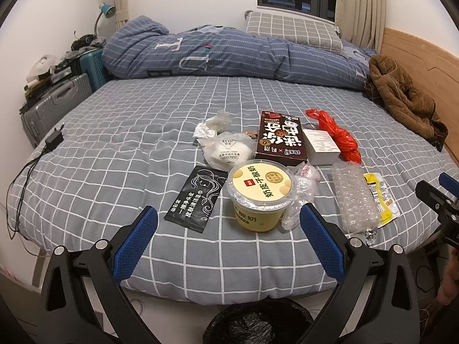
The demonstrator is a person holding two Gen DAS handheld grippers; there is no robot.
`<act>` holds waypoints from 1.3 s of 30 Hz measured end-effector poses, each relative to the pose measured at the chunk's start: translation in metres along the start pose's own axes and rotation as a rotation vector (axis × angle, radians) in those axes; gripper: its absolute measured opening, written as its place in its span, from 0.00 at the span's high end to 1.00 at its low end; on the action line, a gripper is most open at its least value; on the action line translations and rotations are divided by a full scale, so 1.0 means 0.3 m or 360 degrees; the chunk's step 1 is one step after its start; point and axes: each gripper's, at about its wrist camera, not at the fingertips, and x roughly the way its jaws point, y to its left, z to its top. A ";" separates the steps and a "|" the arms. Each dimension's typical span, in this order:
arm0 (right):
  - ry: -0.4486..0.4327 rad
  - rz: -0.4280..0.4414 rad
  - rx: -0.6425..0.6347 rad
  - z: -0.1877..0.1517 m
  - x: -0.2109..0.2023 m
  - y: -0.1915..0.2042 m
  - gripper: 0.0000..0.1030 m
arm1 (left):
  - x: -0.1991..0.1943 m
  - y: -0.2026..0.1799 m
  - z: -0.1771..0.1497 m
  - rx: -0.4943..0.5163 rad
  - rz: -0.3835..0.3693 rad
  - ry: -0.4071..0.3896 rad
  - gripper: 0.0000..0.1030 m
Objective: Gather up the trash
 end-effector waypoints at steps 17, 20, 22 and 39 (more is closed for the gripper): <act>-0.0009 0.0002 -0.0003 0.008 -0.003 0.002 0.07 | 0.004 -0.004 -0.002 0.0003 0.0005 -0.0001 0.06; -0.0006 0.0002 0.0001 0.005 -0.002 0.001 0.07 | 0.003 -0.005 -0.002 0.0006 0.0006 -0.0004 0.06; -0.0008 0.0000 0.0001 0.008 -0.002 0.002 0.07 | 0.002 -0.007 -0.001 0.0003 0.0006 -0.0002 0.06; -0.0011 0.0001 -0.0002 0.004 -0.002 0.003 0.07 | -0.002 -0.004 0.000 -0.0007 0.0006 0.0001 0.06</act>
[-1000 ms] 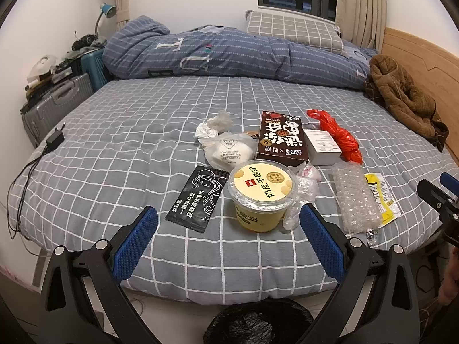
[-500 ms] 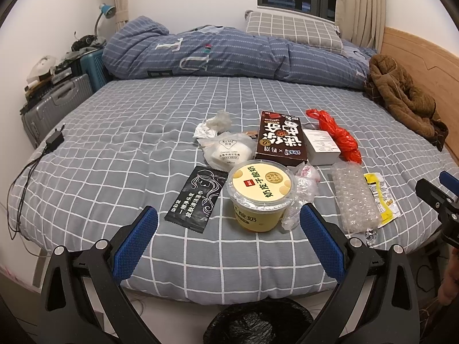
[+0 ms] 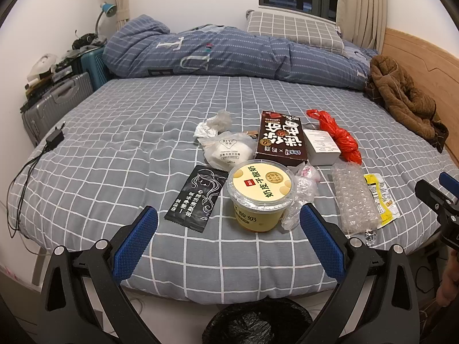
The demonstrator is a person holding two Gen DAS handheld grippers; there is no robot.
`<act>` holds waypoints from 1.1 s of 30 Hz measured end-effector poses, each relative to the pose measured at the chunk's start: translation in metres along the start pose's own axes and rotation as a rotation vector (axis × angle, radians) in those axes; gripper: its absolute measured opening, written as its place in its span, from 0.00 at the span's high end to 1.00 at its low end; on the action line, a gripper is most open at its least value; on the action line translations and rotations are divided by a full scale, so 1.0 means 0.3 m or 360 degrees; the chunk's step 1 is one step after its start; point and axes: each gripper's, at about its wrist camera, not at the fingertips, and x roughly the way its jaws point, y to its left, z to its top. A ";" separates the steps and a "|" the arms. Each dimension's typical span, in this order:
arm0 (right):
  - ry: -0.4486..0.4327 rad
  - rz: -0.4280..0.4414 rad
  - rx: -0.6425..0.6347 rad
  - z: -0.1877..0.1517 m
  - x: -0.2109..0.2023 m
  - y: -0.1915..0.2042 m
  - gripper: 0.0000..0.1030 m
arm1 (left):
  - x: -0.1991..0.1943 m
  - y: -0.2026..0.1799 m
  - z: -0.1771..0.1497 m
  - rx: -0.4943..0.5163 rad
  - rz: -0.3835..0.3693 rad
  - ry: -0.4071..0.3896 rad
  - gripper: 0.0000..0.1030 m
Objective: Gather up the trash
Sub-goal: 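Grasp the yogurt cup with the left tool while the right tool grasps the bubble wrap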
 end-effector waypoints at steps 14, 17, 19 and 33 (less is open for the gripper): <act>0.0013 0.0012 -0.0046 0.019 0.028 0.022 0.07 | 0.047 -0.025 0.010 0.0010 -0.0018 0.0023 0.06; 0.0034 0.0010 -0.0088 0.034 0.065 0.046 0.08 | 0.088 -0.049 0.020 0.0040 -0.0021 0.0036 0.06; 0.0071 0.0022 -0.0109 0.037 0.107 0.056 0.11 | 0.133 -0.061 0.022 0.0048 -0.0030 0.0070 0.06; 0.0365 0.0051 -0.0094 -0.001 0.413 0.065 0.35 | 0.355 -0.109 0.036 0.0068 -0.0058 0.0219 0.07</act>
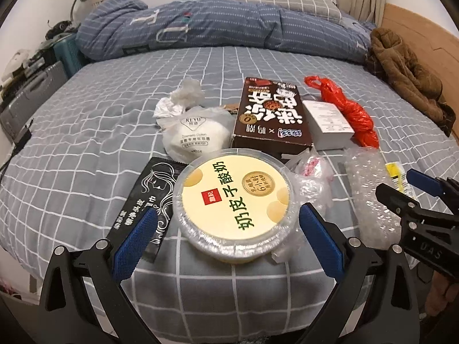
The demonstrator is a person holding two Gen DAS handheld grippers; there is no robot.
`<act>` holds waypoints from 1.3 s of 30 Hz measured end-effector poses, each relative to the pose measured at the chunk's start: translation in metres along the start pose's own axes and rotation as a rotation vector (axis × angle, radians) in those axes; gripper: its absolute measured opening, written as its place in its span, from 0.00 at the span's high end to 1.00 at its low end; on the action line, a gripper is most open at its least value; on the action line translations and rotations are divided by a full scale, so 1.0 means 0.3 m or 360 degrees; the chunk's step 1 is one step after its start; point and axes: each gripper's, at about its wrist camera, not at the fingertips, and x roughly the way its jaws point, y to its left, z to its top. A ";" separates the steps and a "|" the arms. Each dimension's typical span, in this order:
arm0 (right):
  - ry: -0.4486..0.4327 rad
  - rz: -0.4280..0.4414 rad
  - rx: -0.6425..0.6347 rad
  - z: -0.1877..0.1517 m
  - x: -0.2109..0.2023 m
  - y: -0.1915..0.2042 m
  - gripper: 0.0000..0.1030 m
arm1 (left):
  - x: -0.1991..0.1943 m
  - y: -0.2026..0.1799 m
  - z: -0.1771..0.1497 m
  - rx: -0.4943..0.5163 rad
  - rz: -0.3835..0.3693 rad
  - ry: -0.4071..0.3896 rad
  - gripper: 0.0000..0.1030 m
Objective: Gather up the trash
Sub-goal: 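Grasp the yogurt cup with the left tool while the right tool grasps the bubble wrap, then lift the yogurt cup and bubble wrap and carry both toward the trash bin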
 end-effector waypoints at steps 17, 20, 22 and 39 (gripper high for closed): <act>0.0147 0.0018 0.0057 -0.001 0.133 -0.006 0.77 | 0.090 -0.004 0.026 -0.0039 -0.0065 0.0052 0.20; 0.0139 0.0032 0.0081 0.002 0.126 -0.013 0.78 | 0.086 -0.006 0.026 -0.0031 -0.0065 0.0052 0.20; 0.0122 0.0044 0.0100 0.007 0.114 -0.019 0.79 | 0.079 -0.006 0.028 -0.0026 -0.0067 0.0051 0.20; -0.0074 0.0137 0.0126 0.037 -0.059 -0.011 0.80 | -0.090 0.008 0.062 -0.0056 -0.0079 -0.0076 0.20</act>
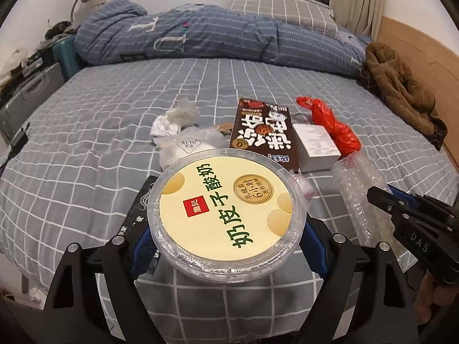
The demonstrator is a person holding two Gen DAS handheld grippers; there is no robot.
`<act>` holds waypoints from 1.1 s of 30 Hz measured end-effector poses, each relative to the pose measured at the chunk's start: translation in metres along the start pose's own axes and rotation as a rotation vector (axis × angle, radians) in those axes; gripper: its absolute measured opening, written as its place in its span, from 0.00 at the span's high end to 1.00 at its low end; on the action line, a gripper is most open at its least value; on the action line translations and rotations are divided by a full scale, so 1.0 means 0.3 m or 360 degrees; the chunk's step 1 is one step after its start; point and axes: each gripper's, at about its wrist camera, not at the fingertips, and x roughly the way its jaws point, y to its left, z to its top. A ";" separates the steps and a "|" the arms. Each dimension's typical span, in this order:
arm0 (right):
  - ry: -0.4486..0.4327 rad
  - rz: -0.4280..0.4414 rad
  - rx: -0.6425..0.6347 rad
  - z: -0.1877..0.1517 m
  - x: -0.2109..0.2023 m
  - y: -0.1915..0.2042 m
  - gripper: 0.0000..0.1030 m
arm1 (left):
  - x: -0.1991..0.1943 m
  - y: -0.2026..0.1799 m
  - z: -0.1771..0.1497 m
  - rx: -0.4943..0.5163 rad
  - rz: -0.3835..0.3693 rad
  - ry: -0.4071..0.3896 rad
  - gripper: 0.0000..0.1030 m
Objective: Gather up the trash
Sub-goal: 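Lift the yogurt cup and bubble wrap and carry both toward the trash bin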
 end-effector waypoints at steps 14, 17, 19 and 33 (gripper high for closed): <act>-0.0123 0.0032 -0.0030 -0.080 -0.212 0.046 0.80 | -0.160 0.001 -0.106 -0.0021 -0.0009 -0.0028 0.20; -0.0128 0.0038 -0.0021 -0.109 -0.240 0.049 0.80 | -0.184 -0.005 -0.129 -0.0013 -0.0010 -0.0032 0.20; -0.0125 0.0047 -0.0010 -0.126 -0.255 0.047 0.80 | -0.200 -0.011 -0.143 -0.0006 -0.0008 -0.0038 0.20; -0.0125 0.0072 -0.0030 -0.213 -0.329 0.085 0.80 | -0.257 -0.002 -0.277 -0.0015 -0.0014 0.0007 0.20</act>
